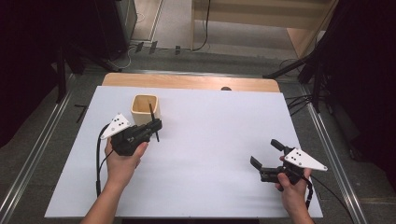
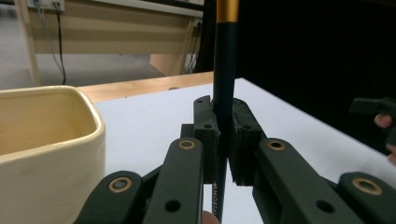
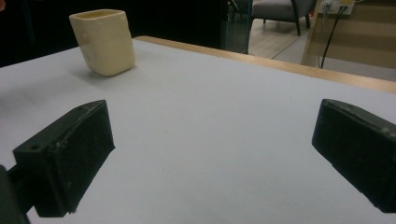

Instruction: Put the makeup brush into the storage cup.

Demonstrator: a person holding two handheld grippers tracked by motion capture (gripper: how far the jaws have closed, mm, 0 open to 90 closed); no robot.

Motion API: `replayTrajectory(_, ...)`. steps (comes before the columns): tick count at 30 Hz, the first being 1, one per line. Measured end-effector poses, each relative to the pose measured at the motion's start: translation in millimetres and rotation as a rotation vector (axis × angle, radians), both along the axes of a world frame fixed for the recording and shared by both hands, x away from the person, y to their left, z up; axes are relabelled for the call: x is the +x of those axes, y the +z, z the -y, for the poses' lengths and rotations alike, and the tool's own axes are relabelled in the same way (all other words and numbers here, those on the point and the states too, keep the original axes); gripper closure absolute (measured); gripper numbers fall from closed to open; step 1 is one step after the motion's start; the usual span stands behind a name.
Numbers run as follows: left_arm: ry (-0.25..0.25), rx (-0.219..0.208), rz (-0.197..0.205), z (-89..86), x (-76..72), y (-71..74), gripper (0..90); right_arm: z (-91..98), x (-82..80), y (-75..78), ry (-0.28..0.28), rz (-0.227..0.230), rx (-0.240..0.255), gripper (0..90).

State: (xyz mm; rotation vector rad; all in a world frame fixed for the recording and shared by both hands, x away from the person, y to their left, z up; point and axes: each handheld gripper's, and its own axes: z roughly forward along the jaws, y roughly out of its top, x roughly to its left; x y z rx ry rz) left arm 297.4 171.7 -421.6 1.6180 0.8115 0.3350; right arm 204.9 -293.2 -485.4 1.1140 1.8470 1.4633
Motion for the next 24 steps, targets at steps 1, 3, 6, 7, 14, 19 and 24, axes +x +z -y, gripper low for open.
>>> replayTrajectory(1,0.001,0.002,0.000,-0.5,0.6,1.1,84.2,0.7,0.0,0.2,-0.002,-0.001,0.005,0.0)
replayTrajectory(3,0.006,0.004,0.008,-1.7,2.6,4.1,84.2,1.6,0.1,0.1,0.000,0.000,0.008,0.0)
replayTrajectory(6,0.023,0.003,0.017,-4.6,6.7,9.8,84.2,2.0,0.3,-0.3,0.002,-0.004,0.009,0.0)
replayTrajectory(7,0.026,0.001,0.019,-5.3,7.7,11.2,84.2,2.0,0.6,-0.7,0.004,-0.004,0.009,0.0)
replayTrajectory(14,0.043,0.015,0.032,-5.7,16.4,18.2,84.2,0.8,0.9,-2.6,0.015,-0.008,0.003,1.3)
replayTrajectory(19,0.056,0.015,0.038,-4.7,21.1,21.2,84.2,0.8,1.3,-4.2,0.018,-0.012,-0.006,1.3)
replayTrajectory(24,0.066,0.022,0.051,-4.6,25.5,23.9,84.2,-0.6,1.7,-5.9,0.022,-0.020,-0.013,1.4)
